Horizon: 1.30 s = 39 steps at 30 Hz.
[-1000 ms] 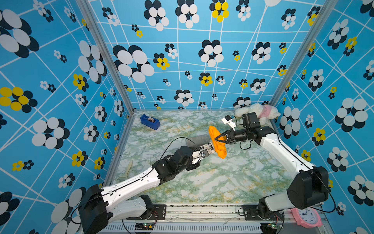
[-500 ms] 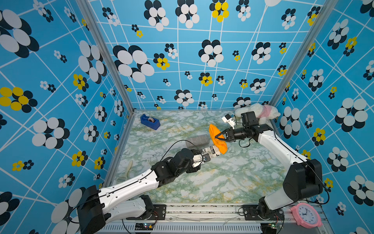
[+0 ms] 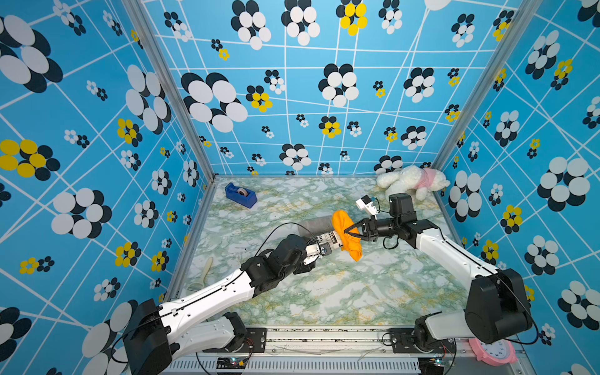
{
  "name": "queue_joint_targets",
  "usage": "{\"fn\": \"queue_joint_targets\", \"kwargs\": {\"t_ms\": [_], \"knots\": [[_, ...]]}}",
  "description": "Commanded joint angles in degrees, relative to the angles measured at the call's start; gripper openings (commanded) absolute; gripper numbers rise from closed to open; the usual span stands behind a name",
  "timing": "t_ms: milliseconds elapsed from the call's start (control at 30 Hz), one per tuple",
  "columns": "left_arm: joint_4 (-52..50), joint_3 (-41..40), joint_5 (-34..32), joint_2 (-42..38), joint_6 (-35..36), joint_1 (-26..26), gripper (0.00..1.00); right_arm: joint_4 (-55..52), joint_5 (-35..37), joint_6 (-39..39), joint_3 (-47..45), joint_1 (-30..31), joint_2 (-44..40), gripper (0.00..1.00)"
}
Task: Wipe the eyeglass case
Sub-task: Wipe the dirt from the eyeglass case.
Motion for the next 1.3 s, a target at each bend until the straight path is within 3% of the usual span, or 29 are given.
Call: {"fn": "queue_joint_targets", "kwargs": {"t_ms": [0,67,133,200,267,367,533,633,767,900,1100,1267], "knots": [[8.96,0.97,-1.96,-0.56,-4.64,2.6,0.09,10.14,-4.21,12.41,-2.0,0.79,-4.26,0.0],[8.93,1.01,0.44,-0.99,-7.53,4.3,0.1,14.2,-4.66,16.86,-2.92,0.71,-6.58,0.0],[8.07,1.67,3.24,-1.3,-11.87,6.7,0.09,12.52,-3.63,16.41,-2.64,0.33,-9.1,0.0],[5.51,3.48,7.99,-1.24,-18.24,9.82,0.08,3.63,0.36,9.97,-0.76,-0.52,-12.53,0.0],[2.94,5.72,14.0,-0.95,-26.21,13.25,0.08,-10.29,9.32,-1.11,2.5,-0.33,-15.48,0.0],[4.25,7.22,28.09,-0.53,-39.13,18.82,0.07,-15.91,21.66,-7.27,3.02,2.72,-17.86,0.0],[12.23,8.94,49.49,2.39,-60.36,25.69,0.07,-1.56,36.6,-8.73,-3.41,12.51,-20.52,0.0],[18.26,9.34,59.2,4.85,-70.64,26.92,0.07,7.85,41.78,-9.63,-4.19,16.69,-20.72,0.0],[30.8,9.68,71.0,9.27,-85.79,27.19,0.09,10.92,50.34,-17.14,-2.03,22.58,-20.71,0.0],[46.46,8.14,77.02,13.34,-100.19,27.32,0.1,17.23,52.93,-17.54,-3.27,23.8,-21.52,0.0],[66.94,8.35,81.87,19.61,-117.6,25.46,0.08,18.38,52.89,-19.48,-1.67,24.46,-18.09,0.0],[64.9,8.22,84.43,19.59,-117.88,23.88,0.06,11.35,55.53,-25.49,4.2,22.07,-18.19,0.0]]}}
